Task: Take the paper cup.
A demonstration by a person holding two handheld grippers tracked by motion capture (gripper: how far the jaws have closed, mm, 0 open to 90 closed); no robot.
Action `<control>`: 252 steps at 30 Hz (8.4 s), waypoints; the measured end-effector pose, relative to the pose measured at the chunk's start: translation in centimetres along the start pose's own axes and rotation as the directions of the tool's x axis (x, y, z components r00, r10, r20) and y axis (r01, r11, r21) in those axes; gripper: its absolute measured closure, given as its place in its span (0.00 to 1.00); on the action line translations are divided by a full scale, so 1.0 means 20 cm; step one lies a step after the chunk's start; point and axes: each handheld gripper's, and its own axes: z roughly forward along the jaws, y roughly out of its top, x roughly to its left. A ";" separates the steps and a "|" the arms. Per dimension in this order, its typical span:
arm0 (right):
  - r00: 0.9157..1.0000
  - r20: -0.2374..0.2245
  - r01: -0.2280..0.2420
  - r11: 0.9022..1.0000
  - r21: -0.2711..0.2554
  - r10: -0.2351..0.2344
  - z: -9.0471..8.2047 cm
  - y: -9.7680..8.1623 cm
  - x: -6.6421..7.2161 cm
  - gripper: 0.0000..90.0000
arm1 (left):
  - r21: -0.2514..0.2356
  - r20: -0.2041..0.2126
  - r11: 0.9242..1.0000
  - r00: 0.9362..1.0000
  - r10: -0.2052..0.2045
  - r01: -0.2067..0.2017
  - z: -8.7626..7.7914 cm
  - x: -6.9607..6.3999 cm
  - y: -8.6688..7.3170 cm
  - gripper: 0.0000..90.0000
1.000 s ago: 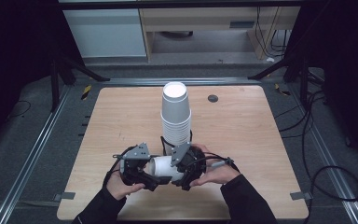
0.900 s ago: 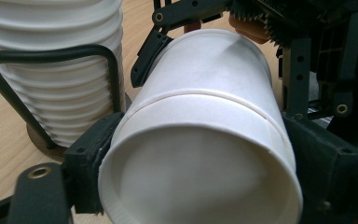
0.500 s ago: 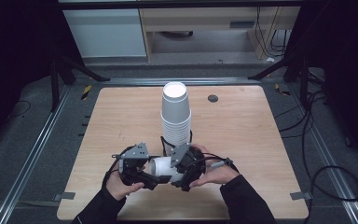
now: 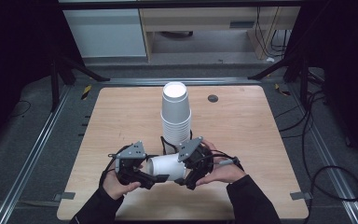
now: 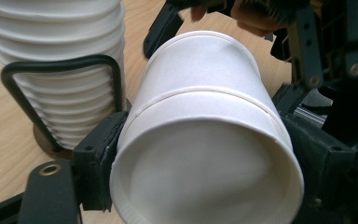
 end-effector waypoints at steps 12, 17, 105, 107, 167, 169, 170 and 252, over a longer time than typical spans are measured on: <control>0.987 -0.040 -0.162 0.958 -0.236 0.157 -0.16 -0.18 -0.02 0.04 | -0.066 -0.005 0.998 1.000 -0.010 0.010 -0.06 0.04 -0.01 0.24; 0.973 -0.095 -0.228 0.917 -0.326 0.208 -0.18 -0.25 -0.01 0.05 | -0.114 0.010 0.993 1.000 -0.012 0.013 -0.07 0.05 -0.02 0.24; 0.996 -0.092 0.025 0.999 0.035 -0.022 0.02 -0.03 -0.07 0.09 | 0.093 0.037 0.993 0.997 0.075 -0.078 0.07 0.06 -0.07 0.16; 0.994 -0.101 0.038 0.998 0.048 -0.033 0.05 -0.01 -0.06 0.09 | 0.099 0.041 0.992 0.996 0.077 -0.081 0.07 0.06 -0.07 0.16; 0.992 -0.084 -0.109 0.977 -0.183 0.095 -0.12 -0.12 -0.05 0.04 | -0.005 0.050 0.996 0.994 0.092 -0.092 -0.04 0.09 -0.07 0.24; 0.989 -0.087 -0.132 0.969 -0.209 0.116 -0.12 -0.15 -0.05 0.04 | -0.013 0.054 0.996 0.994 0.093 -0.093 -0.03 0.08 -0.07 0.24; 0.989 -0.085 -0.141 0.966 -0.217 0.125 -0.12 -0.16 -0.05 0.04 | -0.017 0.056 0.995 0.994 0.096 -0.095 -0.03 0.08 -0.07 0.24; 0.984 -0.175 -0.018 1.000 0.006 0.019 0.04 0.08 -0.06 0.09 | 0.155 0.036 0.974 0.987 0.159 -0.163 0.14 0.00 -0.07 0.15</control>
